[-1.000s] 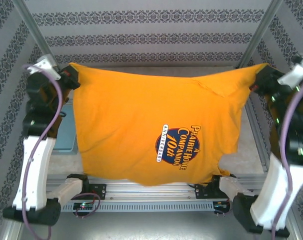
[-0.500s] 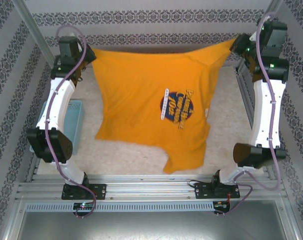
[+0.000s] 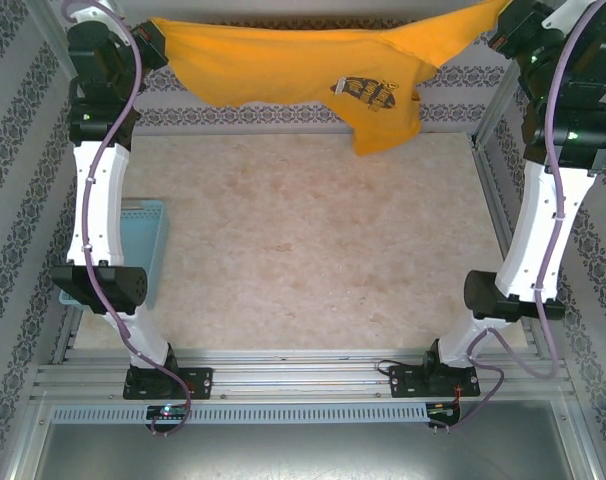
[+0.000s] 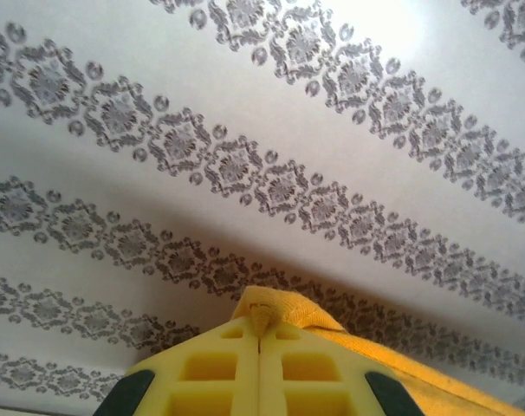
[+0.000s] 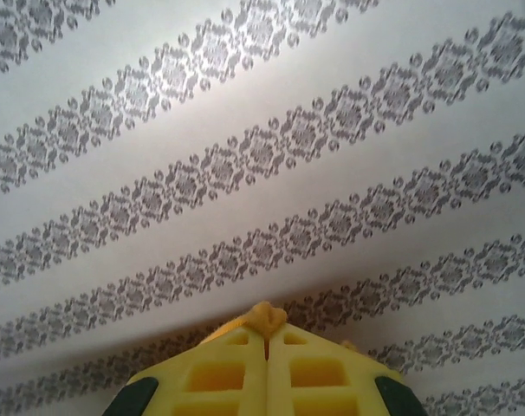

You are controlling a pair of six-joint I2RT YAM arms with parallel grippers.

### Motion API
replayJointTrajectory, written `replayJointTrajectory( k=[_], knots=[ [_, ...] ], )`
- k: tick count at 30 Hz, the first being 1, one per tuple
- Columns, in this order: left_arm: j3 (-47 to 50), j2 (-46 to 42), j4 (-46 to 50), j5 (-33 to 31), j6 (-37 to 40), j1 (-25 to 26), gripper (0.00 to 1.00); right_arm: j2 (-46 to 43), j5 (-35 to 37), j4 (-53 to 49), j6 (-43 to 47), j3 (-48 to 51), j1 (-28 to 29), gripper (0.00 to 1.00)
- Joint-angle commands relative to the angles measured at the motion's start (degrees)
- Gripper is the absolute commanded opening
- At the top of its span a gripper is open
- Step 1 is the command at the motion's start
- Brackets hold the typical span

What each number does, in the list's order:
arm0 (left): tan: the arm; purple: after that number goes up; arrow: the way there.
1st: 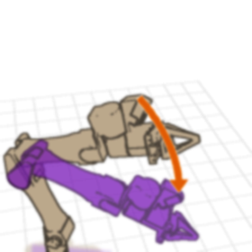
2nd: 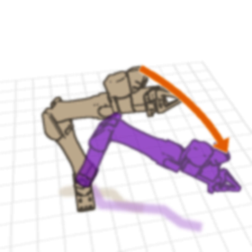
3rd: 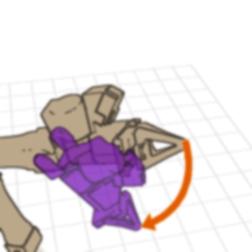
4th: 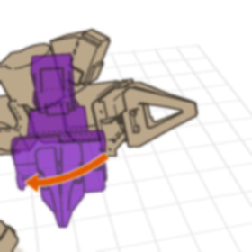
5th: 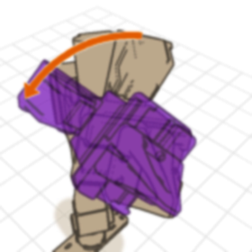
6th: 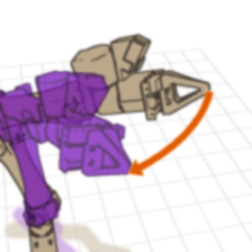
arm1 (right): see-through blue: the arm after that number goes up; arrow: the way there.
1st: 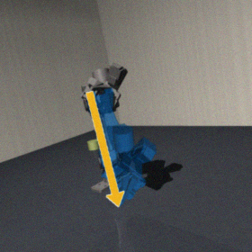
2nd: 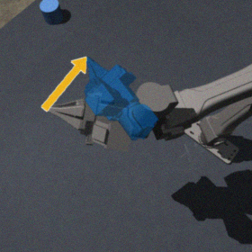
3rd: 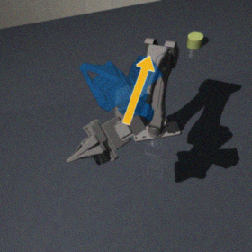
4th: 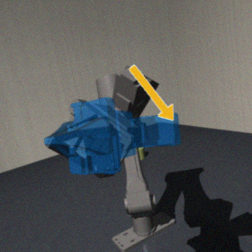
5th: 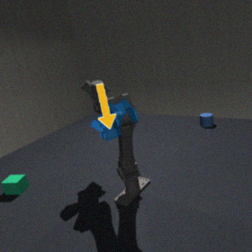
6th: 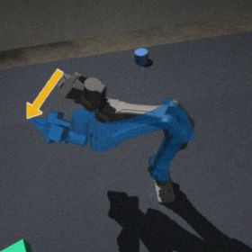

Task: Fold the inside-out t-shirt

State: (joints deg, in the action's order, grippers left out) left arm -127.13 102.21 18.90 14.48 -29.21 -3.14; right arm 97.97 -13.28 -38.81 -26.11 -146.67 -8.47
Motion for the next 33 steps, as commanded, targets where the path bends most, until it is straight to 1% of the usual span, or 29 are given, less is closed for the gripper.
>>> replayJointTrajectory(
  k=[1,3,5,6,8,9,11,12,14,16,18,19,20,22,26,29,33],
  knots=[
    [11.28,-3.14,-7.7,8.15,1.81,-1.08,0.0,-4.75,-4.16,3.01,0.84,14.41,0.75,0.0],
    [24.0,-7.34,-14.25,10.95,-0.06,-1.09,0.0,-11.19,-4.89,7.54,0.16,30.04,1.33,0.0],
    [36.81,-11.1,-22.71,13.28,-3.81,-1.09,0.0,-16.9,-5.86,10.66,-1.4,43.65,1.35,0.0],
    [43.47,-12.61,-28.38,16.37,-6.61,-1.13,0.0,-19.54,-6.94,11.45,-2.12,49.91,1.35,0.0],
    [52.98,-13.72,-38.39,23.26,-12.32,-0.76,0.0,-23.13,-9.8,11.05,-2.89,59.29,1.31,0.0],
    [57.14,-13.94,-41.48,25.88,-14.57,-0.41,0.0,-24.58,-12.04,10.25,-3.05,63.96,1.27,0.0],
    [63.74,-15.36,-43.33,27.49,-16.48,0.64,0.0,-27.21,-15.64,8.78,-3.49,71.66,1.25,0.0],
    [67.12,-16.58,-42.55,27.26,-16.26,1.09,0.0,-28.69,-16.78,8.11,-4.05,76.13,1.22,0.0],
    [73.05,-19.97,-38.93,24.47,-15.47,1.68,0.0,-31.5,-17.89,7.08,-5.28,83.51,0.97,0.0],
    [79.81,-23.55,-37.83,22.52,-16.3,1.9,0.0,-34.84,-17.88,6.36,-5.94,89.89,0.73,0.0],
    [88.44,-27.01,-42.81,23.03,-20.08,2.08,0.0,-38.6,-16.87,4.96,-5.14,95.25,0.18,0.0],
    [91.56,-28.45,-43.67,23.37,-21.29,2.08,0.0,-40.17,-15.09,3.49,-4.67,97.22,-0.19,0.0],
    [94.54,-30.13,-43.42,23.41,-22.28,2.3,0.0,-42.06,-13.32,1.82,-4.56,99.41,-0.75,0.0],
    [99.18,-33.85,-41.02,22.88,-22.65,2.89,0.0,-45.46,-13.08,-0.28,-5.17,103.37,-2.03,0.0],
    [105.55,-44.24,-27.26,17.0,-21.45,4.95,0.0,-55.38,-11.92,-4.76,-8.61,109.71,-3.71,0.0],
    [110.71,-56.53,-21.08,13.49,-23.41,5.03,0.0,-64.25,-8.37,-9.52,-11.79,111.59,-4.18,0.0],
    [111.06,-74.54,-5.63,7.66,-24.54,5.07,0.0,-74.08,-1.85,-17.34,-13.87,110.29,-4.26,0.0]
  ],
)
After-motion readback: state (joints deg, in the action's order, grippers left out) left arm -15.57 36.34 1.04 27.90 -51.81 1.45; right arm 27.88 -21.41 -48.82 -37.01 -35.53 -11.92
